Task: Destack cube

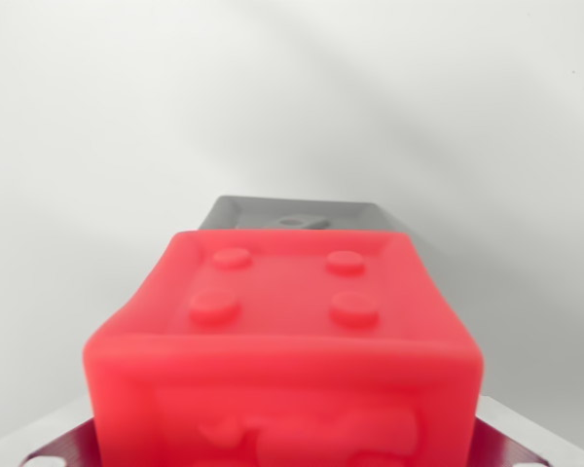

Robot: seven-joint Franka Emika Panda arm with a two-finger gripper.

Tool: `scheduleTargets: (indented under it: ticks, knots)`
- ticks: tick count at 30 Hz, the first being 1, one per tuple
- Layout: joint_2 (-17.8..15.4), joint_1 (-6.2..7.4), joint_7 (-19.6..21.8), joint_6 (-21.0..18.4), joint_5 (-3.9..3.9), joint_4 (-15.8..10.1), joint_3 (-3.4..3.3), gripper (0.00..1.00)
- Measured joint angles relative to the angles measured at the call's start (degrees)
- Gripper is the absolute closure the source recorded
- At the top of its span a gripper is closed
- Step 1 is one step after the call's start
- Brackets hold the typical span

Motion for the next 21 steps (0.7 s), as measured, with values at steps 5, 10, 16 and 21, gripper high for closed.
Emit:
scheduleTargets:
  ticks: [5,10,16,21]
  knots:
    - [-0.1,0.01,0.0,-0.1,-0.01,0.0,-0.02,1.00]
    - [-0.7,0.05,0.1,-0.6,-0.23,-0.1,-0.13,1.00]
    - [-2.1,0.08,0.5,-1.7,-0.76,-0.2,-0.33,1.00]
    - [-3.4,0.09,0.9,-2.8,-1.38,-0.4,-0.46,1.00]
